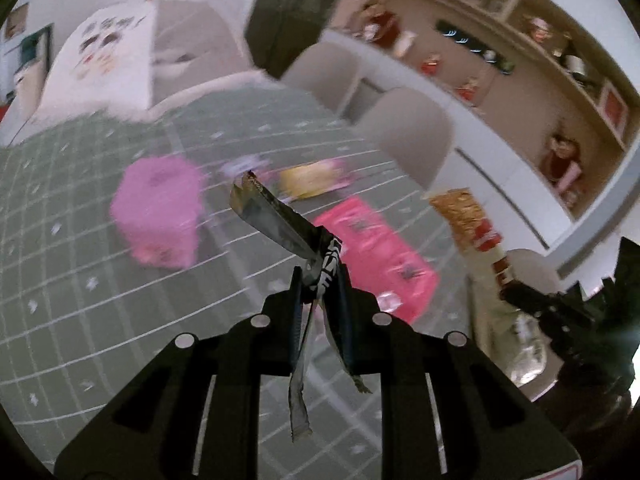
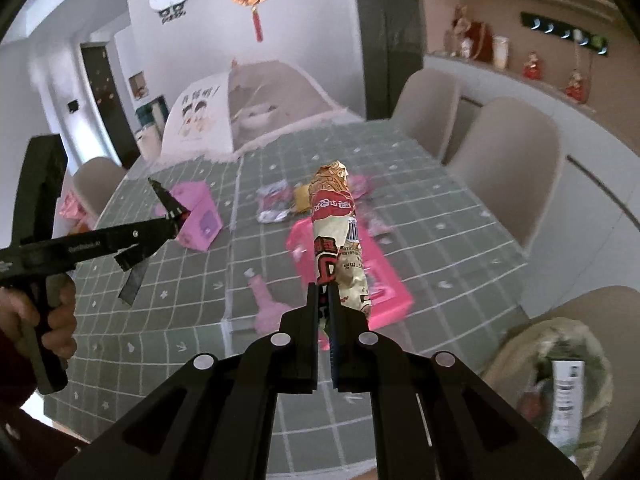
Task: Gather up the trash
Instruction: 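Carry the lanyard and snack bar toward the bin with both tools, then open the left tool over the bin dropping the lanyard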
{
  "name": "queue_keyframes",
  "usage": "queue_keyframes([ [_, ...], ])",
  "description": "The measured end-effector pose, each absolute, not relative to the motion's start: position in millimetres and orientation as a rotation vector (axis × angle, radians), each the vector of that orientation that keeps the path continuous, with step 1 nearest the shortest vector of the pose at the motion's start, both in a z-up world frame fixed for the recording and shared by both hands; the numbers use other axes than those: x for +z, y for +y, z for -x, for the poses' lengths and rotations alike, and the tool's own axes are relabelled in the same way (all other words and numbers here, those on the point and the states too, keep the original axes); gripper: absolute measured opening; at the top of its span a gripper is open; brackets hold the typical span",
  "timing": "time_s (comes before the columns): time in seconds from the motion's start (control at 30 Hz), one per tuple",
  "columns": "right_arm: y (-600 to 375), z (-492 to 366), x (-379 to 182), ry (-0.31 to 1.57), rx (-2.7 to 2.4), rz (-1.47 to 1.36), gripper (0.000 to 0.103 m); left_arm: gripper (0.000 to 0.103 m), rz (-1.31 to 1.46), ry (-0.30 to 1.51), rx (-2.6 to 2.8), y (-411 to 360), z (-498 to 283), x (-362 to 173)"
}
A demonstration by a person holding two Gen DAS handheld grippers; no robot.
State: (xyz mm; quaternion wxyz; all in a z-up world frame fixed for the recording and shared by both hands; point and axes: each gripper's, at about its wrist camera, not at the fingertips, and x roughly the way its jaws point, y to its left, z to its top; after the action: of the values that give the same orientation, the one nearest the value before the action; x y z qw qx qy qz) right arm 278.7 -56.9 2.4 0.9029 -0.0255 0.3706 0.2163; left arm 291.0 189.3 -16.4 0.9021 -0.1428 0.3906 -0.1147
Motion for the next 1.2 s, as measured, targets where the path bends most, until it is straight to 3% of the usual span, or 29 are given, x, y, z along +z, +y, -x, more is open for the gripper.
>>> queue_keyframes([
  [0.53,-212,-215,28,0.648,0.187,-0.028,0.006,0.015,0.123,0.778,-0.592,-15,-300,14],
  [0.87,-303,-182,15,0.657,0.033,-0.075,0.006,0.015,0.108,0.871,-0.803,-146,-301,-18],
  [1.2,-344,-180,-4,0.680,0.014,-0.134,0.006,0.019,0.121,1.028,-0.862,-208,-323,-66],
])
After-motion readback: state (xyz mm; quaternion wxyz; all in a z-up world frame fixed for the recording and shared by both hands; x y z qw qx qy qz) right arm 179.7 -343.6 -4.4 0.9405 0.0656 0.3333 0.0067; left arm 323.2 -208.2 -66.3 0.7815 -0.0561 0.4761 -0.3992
